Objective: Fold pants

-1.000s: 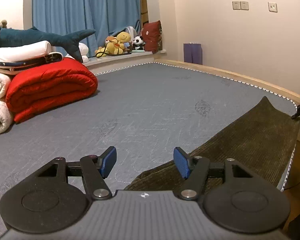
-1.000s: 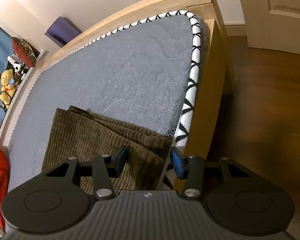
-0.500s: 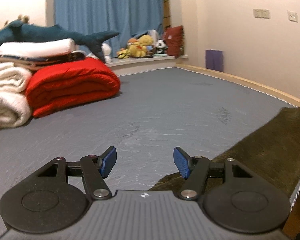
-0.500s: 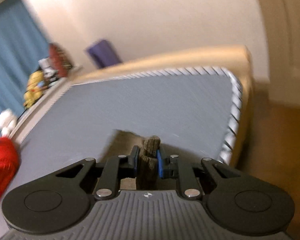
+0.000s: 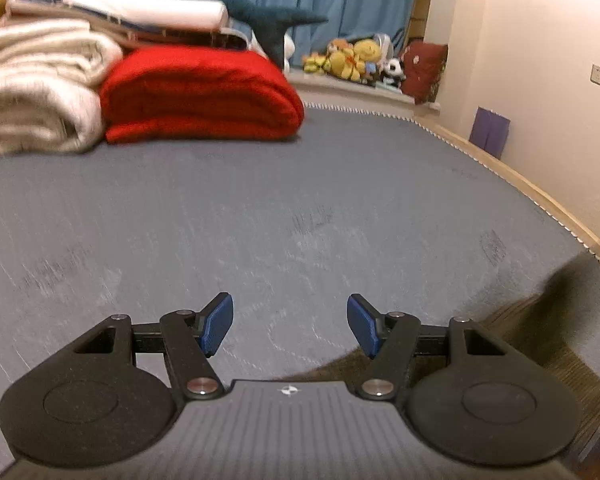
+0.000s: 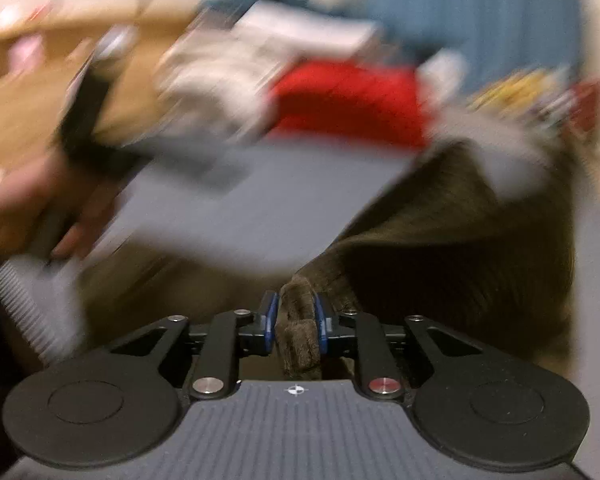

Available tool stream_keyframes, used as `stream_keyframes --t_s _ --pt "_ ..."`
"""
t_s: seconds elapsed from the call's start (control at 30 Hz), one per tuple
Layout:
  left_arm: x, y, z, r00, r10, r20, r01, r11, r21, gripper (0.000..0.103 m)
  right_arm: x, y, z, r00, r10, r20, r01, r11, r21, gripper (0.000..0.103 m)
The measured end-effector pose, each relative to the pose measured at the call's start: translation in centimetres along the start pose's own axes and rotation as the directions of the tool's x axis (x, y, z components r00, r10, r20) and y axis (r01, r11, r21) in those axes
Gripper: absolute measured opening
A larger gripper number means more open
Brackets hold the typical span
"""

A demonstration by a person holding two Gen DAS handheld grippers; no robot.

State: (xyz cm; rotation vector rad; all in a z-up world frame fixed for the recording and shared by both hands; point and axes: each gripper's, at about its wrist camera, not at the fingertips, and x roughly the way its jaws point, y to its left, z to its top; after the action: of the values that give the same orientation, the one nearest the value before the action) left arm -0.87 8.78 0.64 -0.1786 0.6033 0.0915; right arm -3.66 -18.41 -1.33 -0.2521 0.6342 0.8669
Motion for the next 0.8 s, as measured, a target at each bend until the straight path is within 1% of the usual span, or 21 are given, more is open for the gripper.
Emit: stream_keyframes --t_s 0.03,0.07,0.1,0.13,0.2,0.23,0.27,0.3,0.33,0.4,0.47,0.5,0.53,0.57,0.6,0.67,0.73,0.77,0.8 --pt "0.3 0.2 -0.1 1.0 -0.013 -0.02 0.013 1.0 -0.008 0.071 1.5 1.1 -0.7 0.993 0.074 -0.088 -0.075 0.997 -0.015 0.023" --pt "0.5 0.4 -0.3 0.999 -0.024 -0.034 0.023 1.0 -0.016 0.071 2.4 2.0 -1.4 0.983 0.113 -0.148 -0.118 0.993 -0.03 0.024" --pt "0.7 0.5 -0.4 0.998 -0.036 -0.047 0.035 0.999 -0.025 0.071 2.6 2.5 -1.9 0.979 0.123 -0.162 -0.132 0.99 -0.045 0.027" --pt "0.9 0.6 -0.5 0.996 -0.055 -0.063 0.053 0.998 -0.038 0.071 2.3 2.7 -2.1 0.977 0.139 -0.16 -0.15 0.987 -0.058 0.033" --pt "1.3 0.7 -0.8 0.991 -0.097 -0.089 0.092 0.994 -0.059 0.068 1.5 2.4 -1.9 0.978 0.161 -0.136 -0.169 0.984 -0.054 0.041" --pt "1.7 0.6 -1.0 0.985 -0.133 -0.106 0.126 0.989 -0.072 0.059 1.1 1.9 -1.6 0.98 0.161 -0.118 -0.167 0.985 -0.046 0.043" --pt "2.1 0.6 -1.0 0.977 -0.172 -0.124 0.161 0.983 -0.092 0.046 0.8 1.4 -1.5 0.982 0.156 -0.105 -0.16 0.986 -0.035 0.043" --pt "2.6 0.6 -1.2 0.963 -0.224 -0.148 0.206 0.97 -0.126 0.04 0.8 1.4 -1.3 0.985 0.143 -0.098 -0.146 0.989 -0.024 0.043" --pt "3.2 0.5 -1.4 0.951 -0.262 -0.166 0.237 0.959 -0.154 0.036 0.8 0.8 -1.2 0.987 0.128 -0.094 -0.129 0.992 -0.012 0.043" --pt "4.5 -0.1 -1.9 0.917 -0.339 -0.211 0.3 0.934 -0.197 0.036 0.8 -0.1 -1.0 0.99 0.1 -0.098 -0.099 0.995 0.009 0.043" --pt "5.3 -0.7 -2.2 0.899 -0.371 -0.232 0.328 0.922 -0.204 0.036 1.3 -0.7 -1.1 0.99 0.081 -0.118 -0.08 0.997 0.009 0.043" --pt "5.7 -1.1 -2.2 0.89 -0.387 -0.243 0.343 0.917 -0.204 0.036 1.9 -0.6 -1.3 0.988 0.081 -0.13 -0.082 0.997 -0.004 0.043" --pt "5.9 -1.4 -2.3 0.884 -0.396 -0.248 0.352 0.913 -0.204 0.036 2.3 -0.3 -1.4 0.986 0.083 -0.146 -0.087 0.996 -0.026 0.043" --pt "6.1 -1.7 -2.3 0.881 -0.4 -0.251 0.356 0.912 -0.204 0.036 3.0 0.1 -1.5 0.983 0.083 -0.164 -0.093 0.994 -0.054 0.043" --pt "6.3 -1.8 -2.2 0.883 -0.398 -0.25 0.353 0.913 -0.205 0.036 3.6 0.6 -2.0 0.98 0.084 -0.179 -0.1 0.991 -0.087 0.043" --pt "6.4 -1.7 -2.1 0.889 -0.385 -0.246 0.341 0.918 -0.202 0.037 4.2 1.6 -2.4 0.975 0.086 -0.204 -0.119 0.98 -0.159 0.043" --pt "6.4 -1.5 -2.0 0.896 -0.371 -0.243 0.33 0.924 -0.194 0.038 4.9 2.3 -2.8 0.977 0.044 -0.211 -0.095 0.966 -0.239 0.045" --pt "6.5 -1.6 -1.9 0.898 -0.366 -0.242 0.325 0.926 -0.193 0.038 5.2 2.5 -3.0 0.976 0.032 -0.215 -0.089 0.961 -0.26 0.046" --pt "6.6 -1.5 -1.8 0.899 -0.364 -0.242 0.323 0.926 -0.195 0.038 5.2 2.7 -3.1 0.976 0.033 -0.215 -0.091 0.959 -0.267 0.045"
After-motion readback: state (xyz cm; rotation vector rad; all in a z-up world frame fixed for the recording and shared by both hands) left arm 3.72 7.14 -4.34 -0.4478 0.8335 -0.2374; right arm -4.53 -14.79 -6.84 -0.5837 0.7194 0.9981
